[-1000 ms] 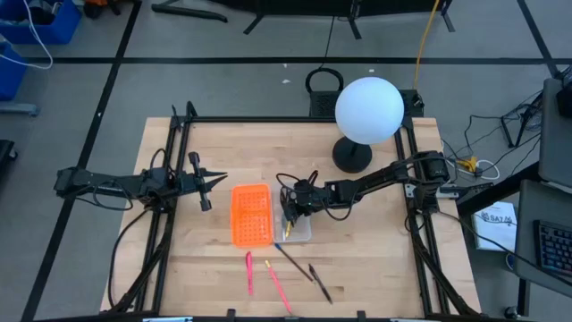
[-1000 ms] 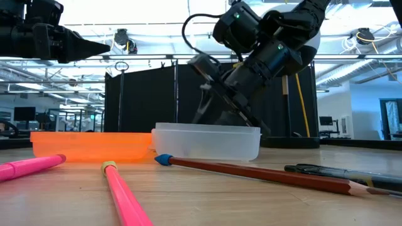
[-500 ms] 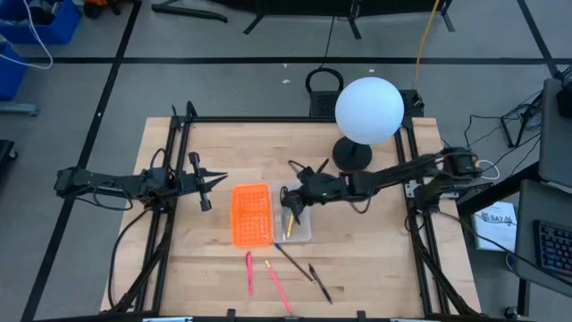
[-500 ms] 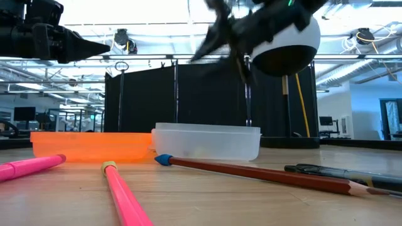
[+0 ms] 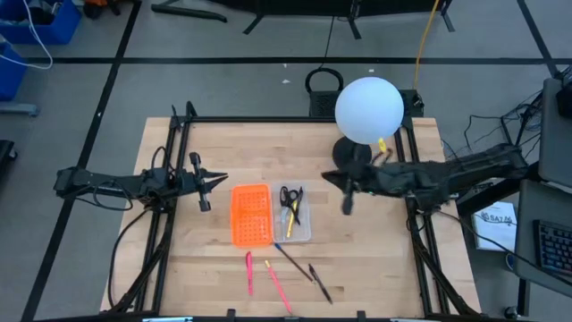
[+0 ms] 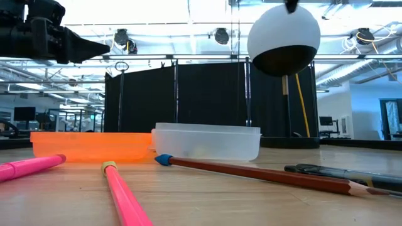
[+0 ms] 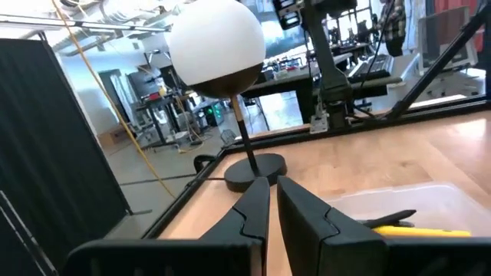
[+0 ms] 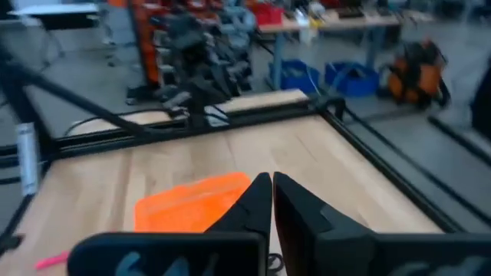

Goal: Pick & place school supplies into a supply box
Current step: Put the pink pen into the supply box

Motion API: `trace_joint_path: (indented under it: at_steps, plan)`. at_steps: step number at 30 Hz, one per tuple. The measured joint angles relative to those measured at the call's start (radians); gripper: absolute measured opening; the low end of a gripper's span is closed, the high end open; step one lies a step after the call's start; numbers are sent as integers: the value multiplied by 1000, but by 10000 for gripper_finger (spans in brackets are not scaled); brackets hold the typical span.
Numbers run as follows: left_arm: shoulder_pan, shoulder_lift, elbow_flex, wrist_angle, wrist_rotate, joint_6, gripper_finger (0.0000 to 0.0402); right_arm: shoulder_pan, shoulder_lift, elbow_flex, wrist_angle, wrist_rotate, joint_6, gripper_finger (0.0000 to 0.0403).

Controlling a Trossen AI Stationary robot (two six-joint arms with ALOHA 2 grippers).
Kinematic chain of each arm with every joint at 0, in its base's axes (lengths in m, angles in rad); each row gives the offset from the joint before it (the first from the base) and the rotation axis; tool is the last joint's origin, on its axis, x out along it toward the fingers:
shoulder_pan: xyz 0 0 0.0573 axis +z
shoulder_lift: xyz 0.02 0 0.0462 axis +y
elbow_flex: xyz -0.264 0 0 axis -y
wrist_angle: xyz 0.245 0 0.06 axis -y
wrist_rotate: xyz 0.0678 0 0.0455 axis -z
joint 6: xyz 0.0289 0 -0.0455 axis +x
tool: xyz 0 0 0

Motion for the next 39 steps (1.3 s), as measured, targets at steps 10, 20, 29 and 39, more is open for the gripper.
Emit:
trace_joint_path:
  at_steps: [10, 20, 29, 39]
  plan:
    - [0, 0, 0, -21, 151, 3, 37, 68, -225, -352, 295, -16, -133, 1]
    - [0, -1, 120, -246, 131, -52, 37, 66, -340, -551, 404, -120, -198, 0]
    - [-1, -1, 206, -446, 211, -114, 37, 67, -466, -630, 298, -262, -246, 0]
    - [-8, -116, 228, -481, 291, -150, 8, 67, -723, -724, 255, -397, -298, 0]
